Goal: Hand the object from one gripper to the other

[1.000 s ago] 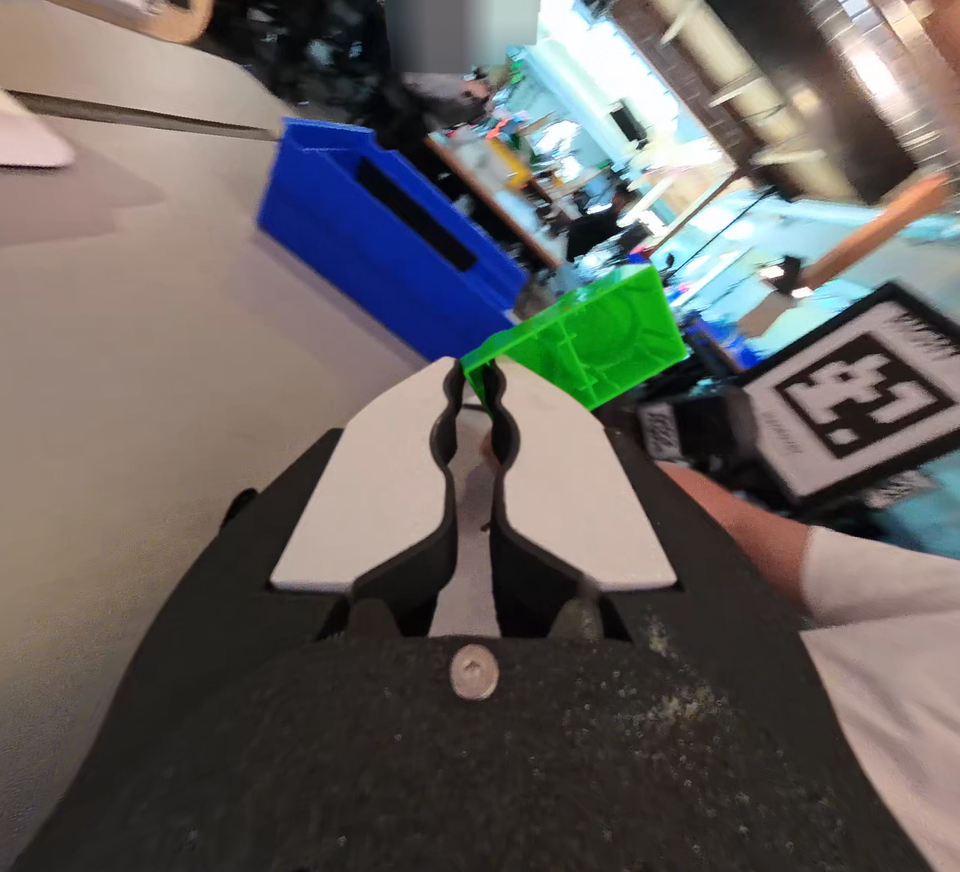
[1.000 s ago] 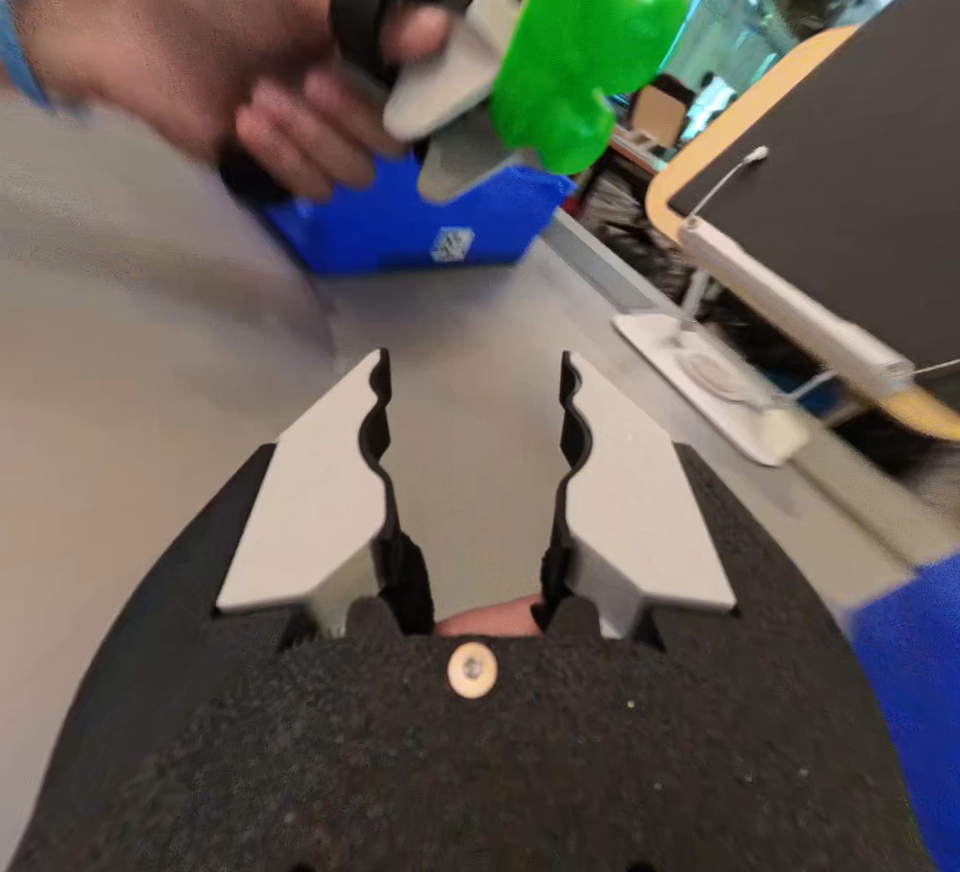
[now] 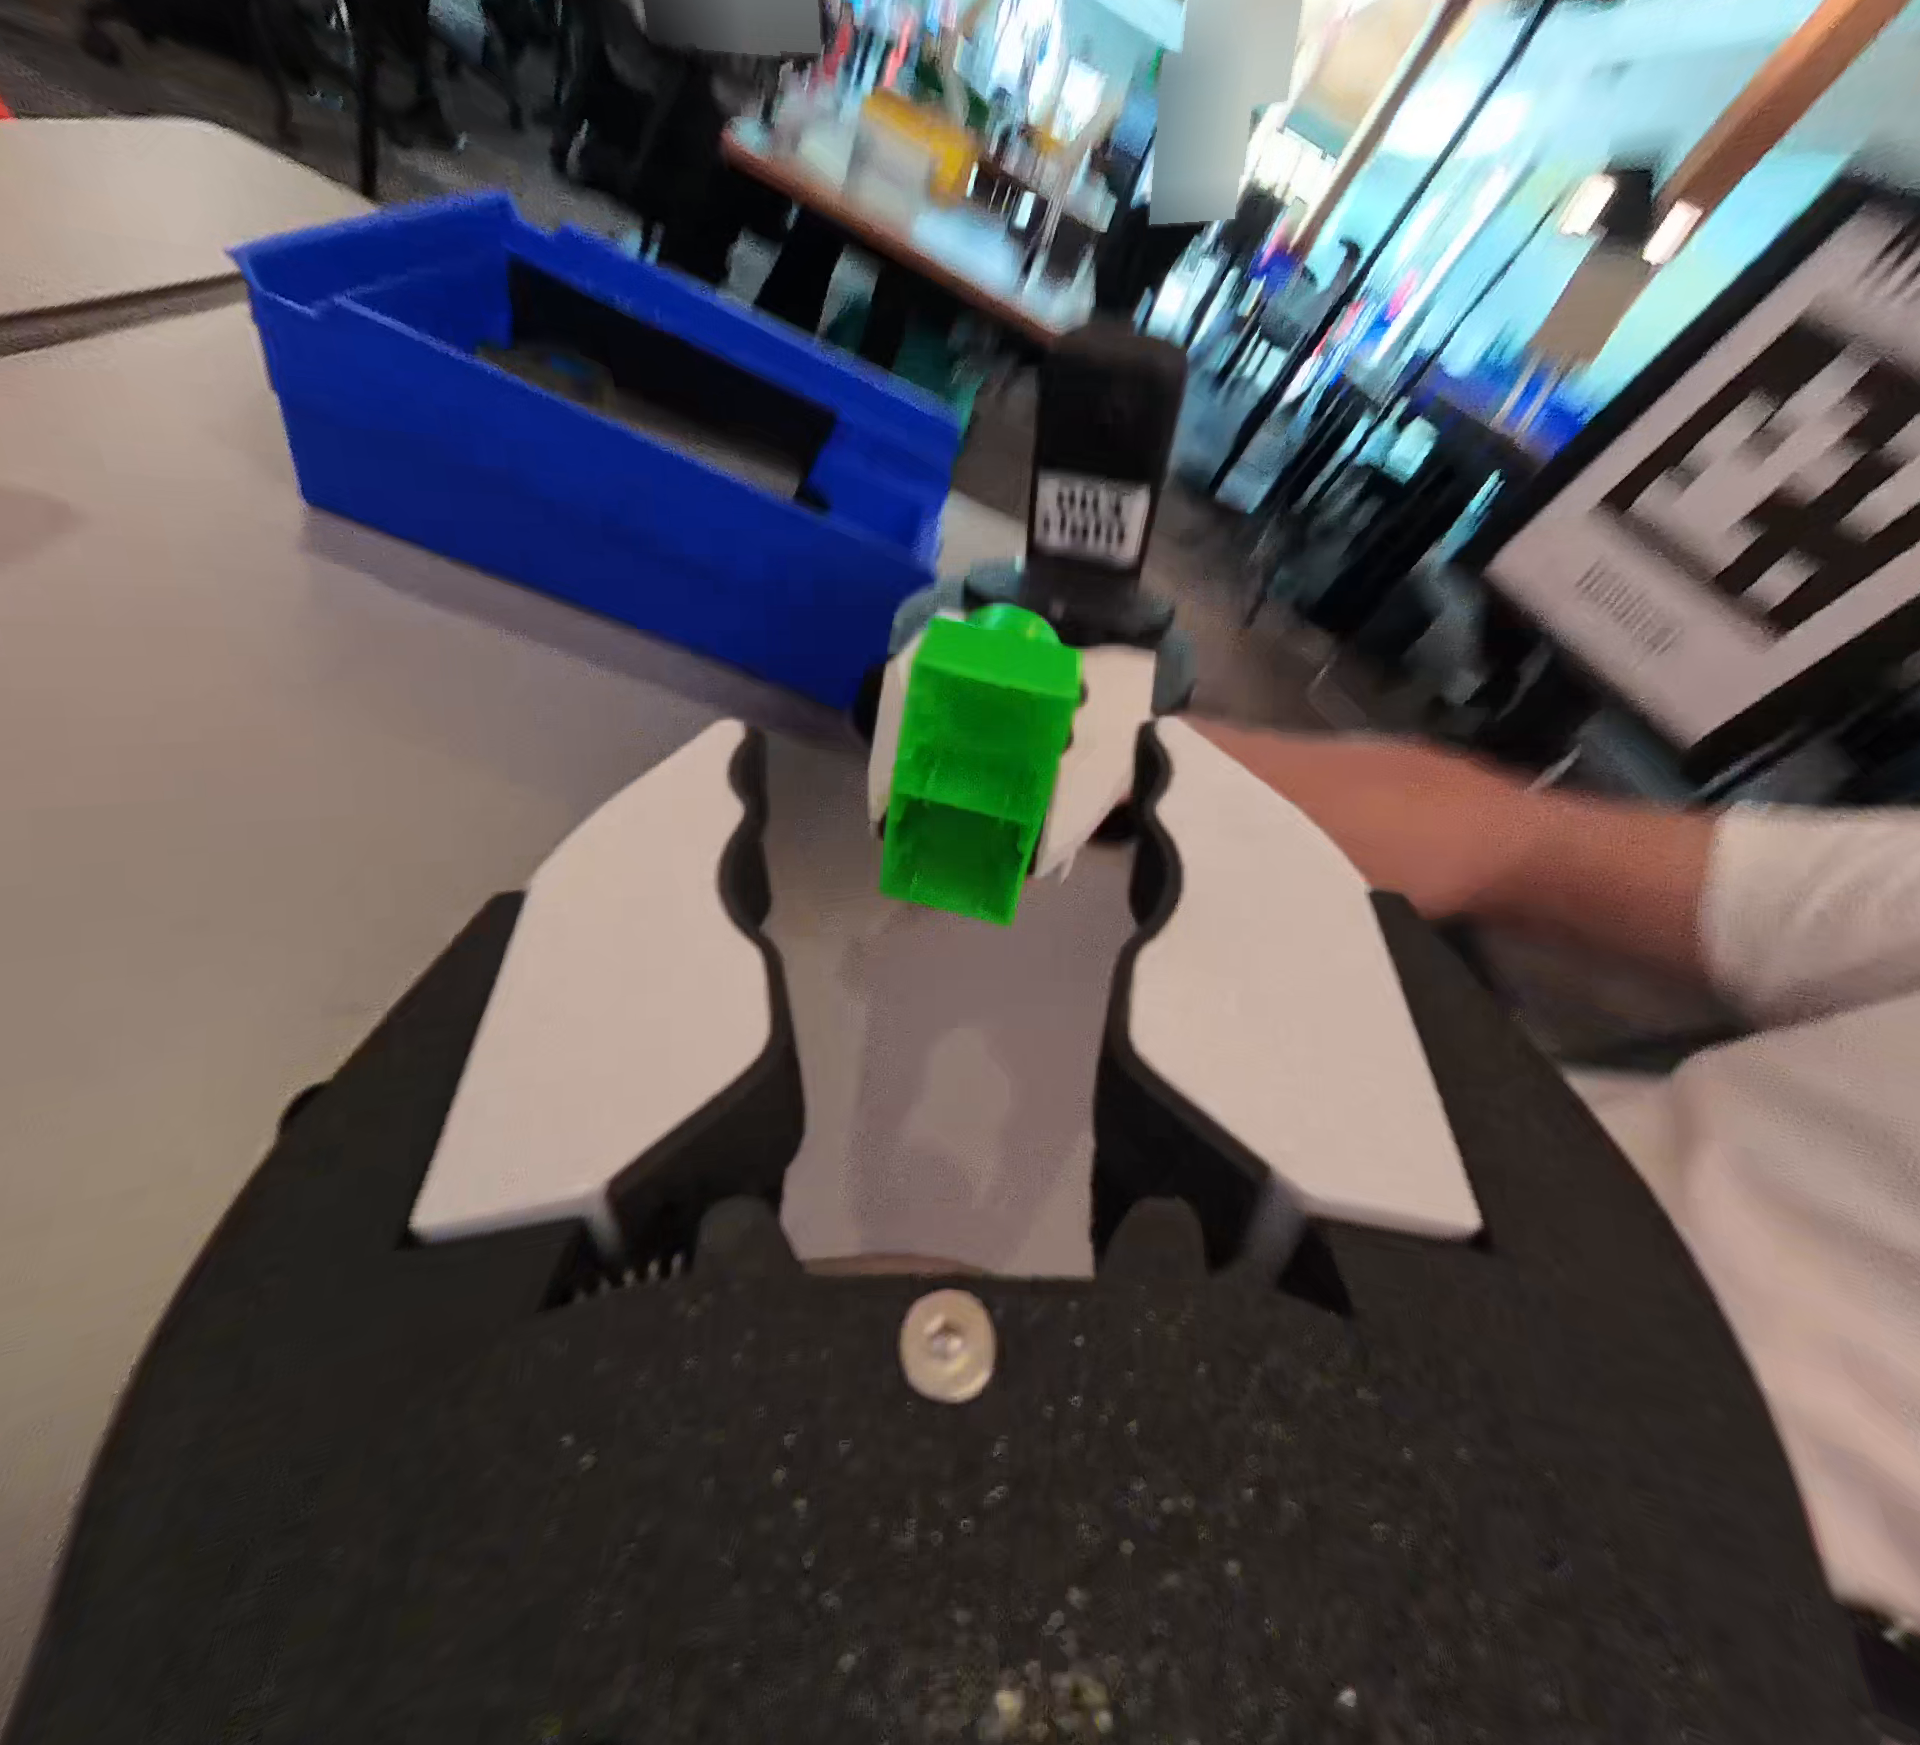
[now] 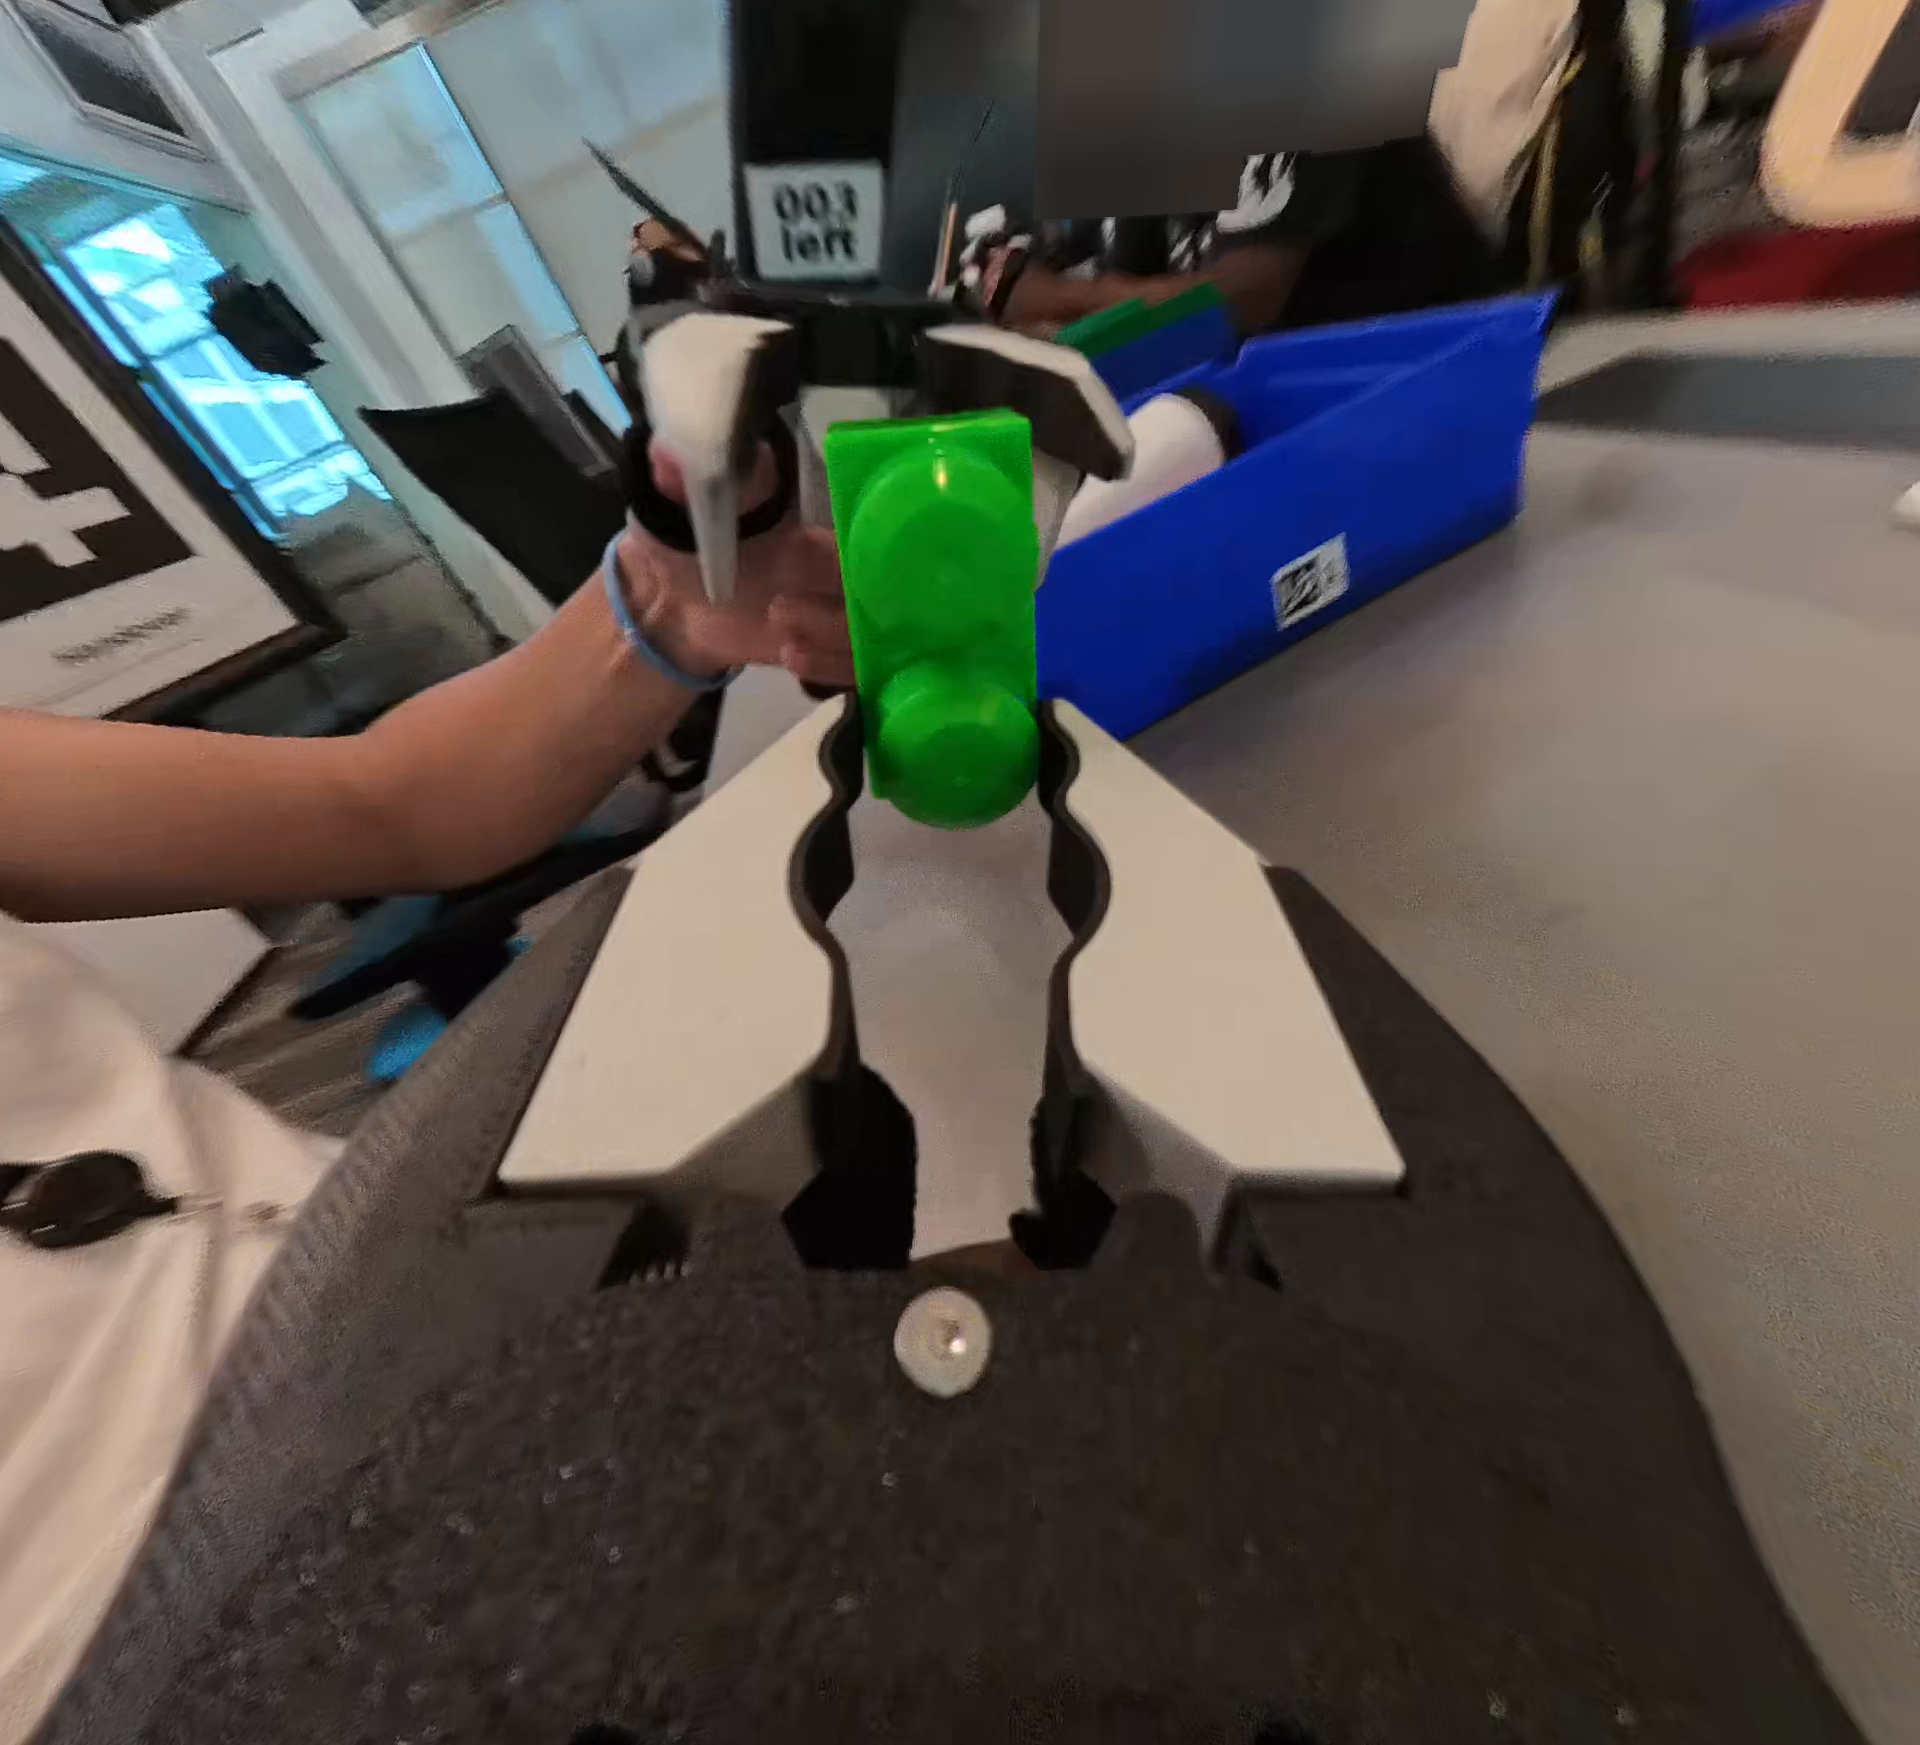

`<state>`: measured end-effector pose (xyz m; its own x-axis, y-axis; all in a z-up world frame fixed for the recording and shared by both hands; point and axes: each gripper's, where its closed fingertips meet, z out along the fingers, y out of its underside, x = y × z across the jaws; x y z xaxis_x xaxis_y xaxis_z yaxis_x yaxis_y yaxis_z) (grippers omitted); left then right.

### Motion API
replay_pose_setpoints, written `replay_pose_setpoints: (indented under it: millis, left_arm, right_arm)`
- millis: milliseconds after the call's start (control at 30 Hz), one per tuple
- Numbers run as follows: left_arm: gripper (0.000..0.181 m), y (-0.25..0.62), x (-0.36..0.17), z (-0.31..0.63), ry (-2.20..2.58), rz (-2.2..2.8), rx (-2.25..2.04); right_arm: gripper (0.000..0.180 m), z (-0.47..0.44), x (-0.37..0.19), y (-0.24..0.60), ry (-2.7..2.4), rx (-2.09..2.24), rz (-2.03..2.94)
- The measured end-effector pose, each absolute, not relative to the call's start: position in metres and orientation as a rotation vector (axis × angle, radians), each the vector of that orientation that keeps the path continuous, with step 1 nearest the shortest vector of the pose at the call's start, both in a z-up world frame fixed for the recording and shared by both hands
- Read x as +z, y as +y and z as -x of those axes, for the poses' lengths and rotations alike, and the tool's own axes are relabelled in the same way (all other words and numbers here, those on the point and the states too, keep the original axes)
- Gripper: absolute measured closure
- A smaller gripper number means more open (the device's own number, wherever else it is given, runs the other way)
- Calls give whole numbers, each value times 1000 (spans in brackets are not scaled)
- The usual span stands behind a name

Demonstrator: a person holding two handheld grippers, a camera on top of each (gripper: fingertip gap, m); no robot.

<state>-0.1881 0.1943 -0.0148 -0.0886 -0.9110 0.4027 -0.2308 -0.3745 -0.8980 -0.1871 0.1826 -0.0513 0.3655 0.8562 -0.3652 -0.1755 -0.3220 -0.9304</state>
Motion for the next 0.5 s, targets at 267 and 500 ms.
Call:
replay_pose_setpoints:
  millis: [267,500]
  left_arm:
    - [143,172,-36,178,1443,1604,-1438]
    - [144,205,-2,186,990,1558,-1713]
  right_arm:
    - [147,204,-53,169,-621,1442,1588]
    - [124,198,-68,189,-636,1119,1540]
